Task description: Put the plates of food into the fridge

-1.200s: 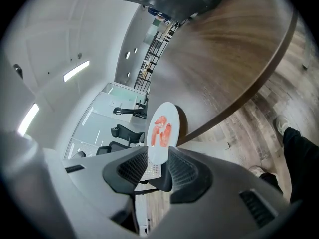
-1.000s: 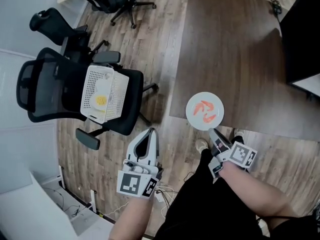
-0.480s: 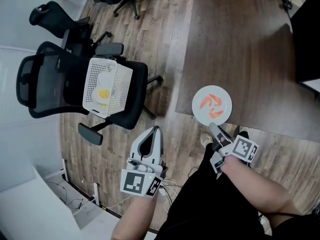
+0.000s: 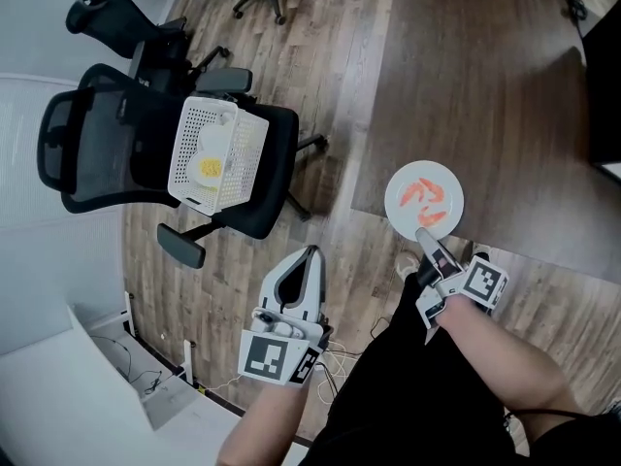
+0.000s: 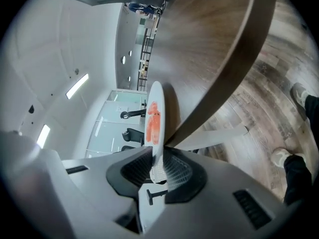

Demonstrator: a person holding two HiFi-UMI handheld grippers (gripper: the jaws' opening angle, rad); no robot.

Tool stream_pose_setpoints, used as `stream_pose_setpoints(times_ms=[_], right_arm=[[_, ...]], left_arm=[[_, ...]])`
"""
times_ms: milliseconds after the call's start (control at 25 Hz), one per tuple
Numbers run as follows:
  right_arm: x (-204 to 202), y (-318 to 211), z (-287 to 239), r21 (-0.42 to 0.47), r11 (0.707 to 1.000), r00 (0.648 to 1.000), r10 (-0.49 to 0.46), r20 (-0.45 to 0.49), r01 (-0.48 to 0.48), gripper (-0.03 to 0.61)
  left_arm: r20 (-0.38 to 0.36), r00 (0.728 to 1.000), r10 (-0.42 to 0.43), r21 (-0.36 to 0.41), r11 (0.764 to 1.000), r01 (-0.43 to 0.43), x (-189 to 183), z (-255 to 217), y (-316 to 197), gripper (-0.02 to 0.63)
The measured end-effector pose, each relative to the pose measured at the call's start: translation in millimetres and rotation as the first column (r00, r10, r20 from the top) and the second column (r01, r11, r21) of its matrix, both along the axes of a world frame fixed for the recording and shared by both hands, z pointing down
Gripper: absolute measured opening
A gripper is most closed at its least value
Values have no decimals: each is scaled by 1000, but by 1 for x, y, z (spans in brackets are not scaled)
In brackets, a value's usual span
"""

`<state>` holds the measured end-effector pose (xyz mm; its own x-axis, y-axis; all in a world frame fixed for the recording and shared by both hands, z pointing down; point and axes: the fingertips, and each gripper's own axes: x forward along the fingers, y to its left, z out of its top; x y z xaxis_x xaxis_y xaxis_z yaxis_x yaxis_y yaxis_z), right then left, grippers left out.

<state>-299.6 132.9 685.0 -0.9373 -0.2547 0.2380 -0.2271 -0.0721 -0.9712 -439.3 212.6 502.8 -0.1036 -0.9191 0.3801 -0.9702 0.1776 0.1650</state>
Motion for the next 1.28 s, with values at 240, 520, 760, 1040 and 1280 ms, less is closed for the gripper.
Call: stream_pose_setpoints(times_ms=[240, 520, 760, 1040, 1280], right_arm=[[8, 3, -3, 6, 1000, 1000, -5, 15, 5, 23], [18, 11, -14, 0, 1000, 999, -7, 44, 7, 18], [32, 7, -37, -34, 998, 995, 50, 83, -47, 18], [63, -28, -69, 5, 991, 988, 134, 76, -135, 18], [113, -58, -123, 0, 976, 970, 218, 105, -219, 18]], left_arm=[[4, 1000, -13, 0, 1000, 13, 5, -1, 4, 3], [11, 1000, -9, 17, 1000, 9, 11, -6, 10, 3], [21, 999, 31, 48, 998, -32, 22, -20, 0, 3], [36, 995, 92, 120, 988, -95, 37, -48, -37, 3], [40, 983, 181, 181, 966, -185, 74, -77, -84, 3]])
